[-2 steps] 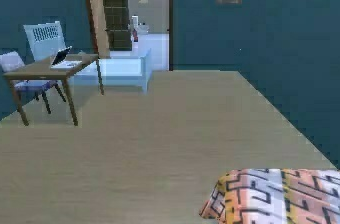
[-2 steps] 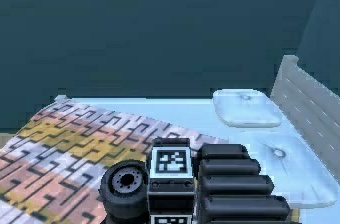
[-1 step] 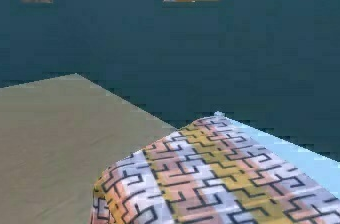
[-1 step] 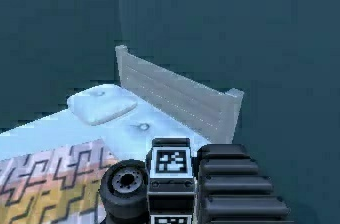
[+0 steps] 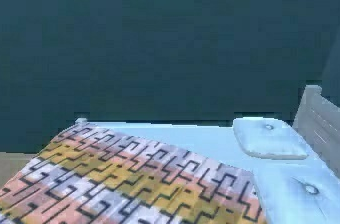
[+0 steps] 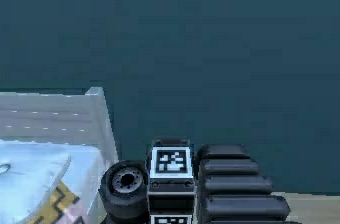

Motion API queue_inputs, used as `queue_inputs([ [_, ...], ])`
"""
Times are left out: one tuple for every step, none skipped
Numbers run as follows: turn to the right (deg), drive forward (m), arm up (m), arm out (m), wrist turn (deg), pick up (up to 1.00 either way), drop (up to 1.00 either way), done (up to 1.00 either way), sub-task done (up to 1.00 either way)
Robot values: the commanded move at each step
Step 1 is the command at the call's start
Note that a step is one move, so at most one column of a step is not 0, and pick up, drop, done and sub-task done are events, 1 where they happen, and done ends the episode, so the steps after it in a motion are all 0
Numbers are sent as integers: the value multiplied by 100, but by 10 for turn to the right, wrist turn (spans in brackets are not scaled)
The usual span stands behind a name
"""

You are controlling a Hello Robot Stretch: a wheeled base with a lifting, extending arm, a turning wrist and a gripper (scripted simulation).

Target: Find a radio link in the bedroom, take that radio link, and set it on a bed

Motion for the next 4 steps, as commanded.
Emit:
queue_inputs([
  [-450,0,0,0,0,0,0,0,0],
  [-450,0,0,0,0,0,0,0,0],
  [-450,0,0,0,0,0,0,0,0],
  [-210,0,0,0,0,0,0,0,0],
])
